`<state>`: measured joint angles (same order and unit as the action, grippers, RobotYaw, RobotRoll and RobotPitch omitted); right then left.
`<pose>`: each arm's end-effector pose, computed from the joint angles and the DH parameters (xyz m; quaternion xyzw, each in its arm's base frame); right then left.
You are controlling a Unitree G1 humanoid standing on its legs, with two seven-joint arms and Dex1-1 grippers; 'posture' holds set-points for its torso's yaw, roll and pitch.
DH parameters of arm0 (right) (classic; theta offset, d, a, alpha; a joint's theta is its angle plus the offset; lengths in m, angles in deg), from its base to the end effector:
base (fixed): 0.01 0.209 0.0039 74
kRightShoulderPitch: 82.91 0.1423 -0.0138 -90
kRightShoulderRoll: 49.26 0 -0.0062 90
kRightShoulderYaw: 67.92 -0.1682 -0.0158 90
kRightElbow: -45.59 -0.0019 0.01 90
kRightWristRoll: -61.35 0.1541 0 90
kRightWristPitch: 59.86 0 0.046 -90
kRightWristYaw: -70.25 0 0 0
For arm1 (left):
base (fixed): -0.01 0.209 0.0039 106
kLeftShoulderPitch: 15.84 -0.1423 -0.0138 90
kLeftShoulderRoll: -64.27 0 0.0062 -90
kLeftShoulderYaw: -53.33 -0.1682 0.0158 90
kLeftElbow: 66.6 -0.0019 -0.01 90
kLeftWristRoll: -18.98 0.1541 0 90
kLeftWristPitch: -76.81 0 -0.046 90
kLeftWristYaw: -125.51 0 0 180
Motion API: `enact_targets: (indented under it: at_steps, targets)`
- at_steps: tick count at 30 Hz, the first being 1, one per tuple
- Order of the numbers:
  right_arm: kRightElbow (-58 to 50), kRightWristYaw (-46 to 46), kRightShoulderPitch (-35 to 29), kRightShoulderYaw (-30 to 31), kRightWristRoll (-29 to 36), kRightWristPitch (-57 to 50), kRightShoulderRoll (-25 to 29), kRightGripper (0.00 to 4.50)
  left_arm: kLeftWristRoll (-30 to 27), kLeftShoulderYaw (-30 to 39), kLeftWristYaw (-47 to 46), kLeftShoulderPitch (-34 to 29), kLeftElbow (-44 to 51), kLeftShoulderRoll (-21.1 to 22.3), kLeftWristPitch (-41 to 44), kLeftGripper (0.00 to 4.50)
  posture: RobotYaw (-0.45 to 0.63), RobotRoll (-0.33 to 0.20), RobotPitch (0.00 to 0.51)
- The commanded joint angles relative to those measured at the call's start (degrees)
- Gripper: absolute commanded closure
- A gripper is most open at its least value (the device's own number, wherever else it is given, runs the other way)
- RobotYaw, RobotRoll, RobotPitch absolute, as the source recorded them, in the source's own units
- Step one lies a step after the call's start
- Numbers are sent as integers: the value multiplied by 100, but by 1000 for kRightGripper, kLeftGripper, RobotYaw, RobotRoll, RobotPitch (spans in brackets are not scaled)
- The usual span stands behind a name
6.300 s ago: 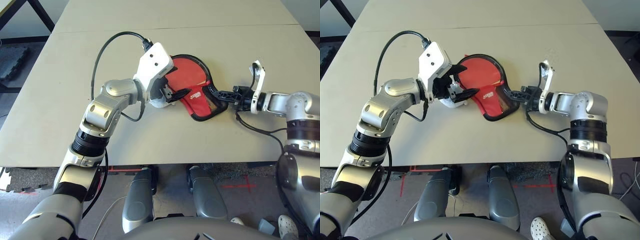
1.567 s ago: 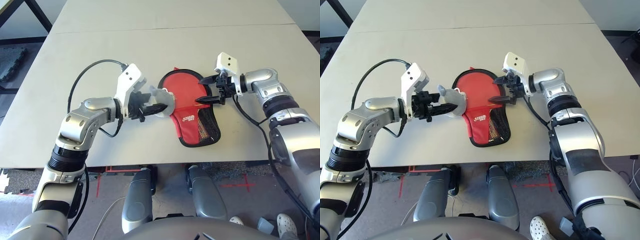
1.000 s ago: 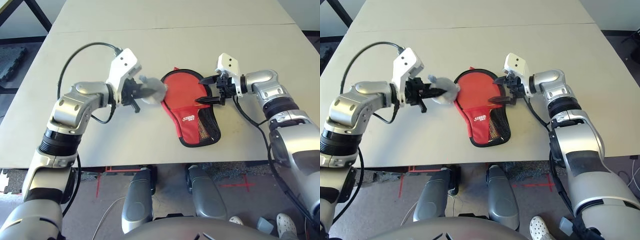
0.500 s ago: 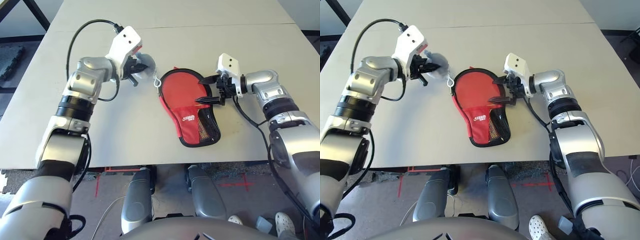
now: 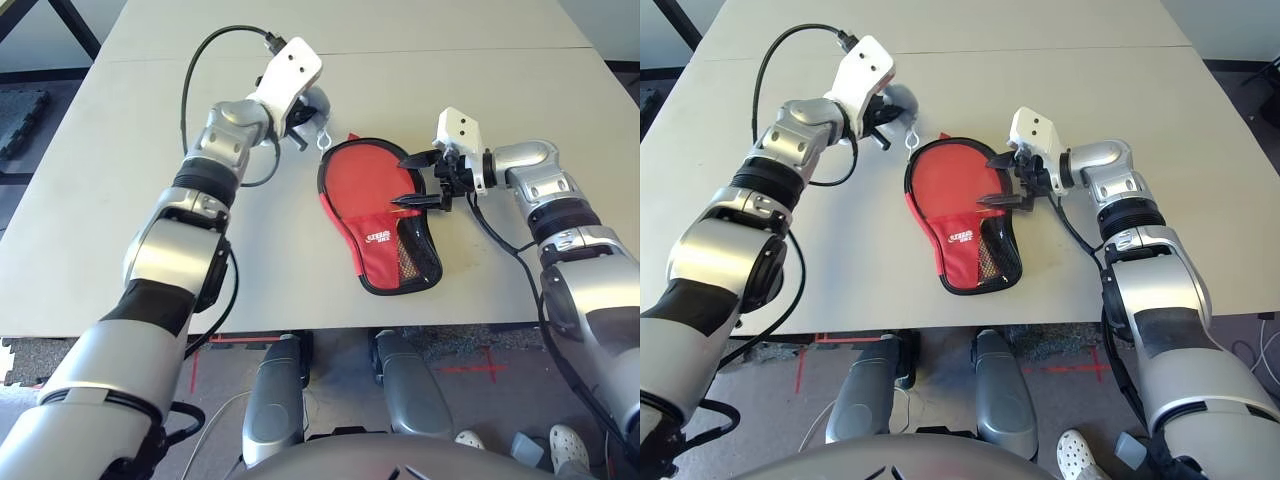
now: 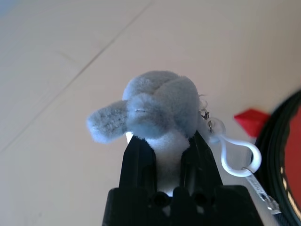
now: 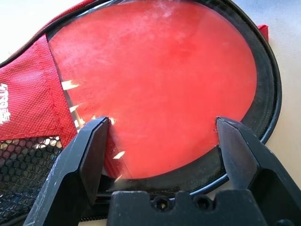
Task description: Store the ping-pong paddle in its case and zip it.
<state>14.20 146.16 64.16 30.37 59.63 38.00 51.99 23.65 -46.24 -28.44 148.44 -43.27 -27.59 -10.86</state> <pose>0.3602 -0.2178 0.1748 -0.2421 0.1237 0.5693 0.7759 0.3827 0.1256 0.2242 0.2546 0.0145 -0.2611 0.9310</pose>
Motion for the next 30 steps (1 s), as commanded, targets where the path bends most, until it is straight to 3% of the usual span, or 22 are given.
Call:
enact_targets:
  at_steps: [1, 12, 21, 25, 30]
  targets:
    - [117, 54, -354, 274, -258, -114, -41, 0, 54, 217, -548, 294, -332, -215, -400, 4195, -43, 0, 243]
    - [-82, 63, -477, 284, -230, -231, -17, 0, 68, 482, -1041, 594, -726, -1097, -704, 4196, -69, 0, 253]
    - [-269, 30, -625, 290, -186, -335, -7, 0, 140, 372, -627, 558, -717, -2180, -749, 4200, -91, 0, 253]
    - [-314, -1, -645, 287, -174, -365, -19, 0, 243, 298, -472, 482, -673, -2404, -853, 4207, -102, 0, 250]
    - [-384, -43, -721, 271, -140, -379, 4, 0, 108, 491, -505, 493, -567, -2504, -841, 2384, -103, 0, 249]
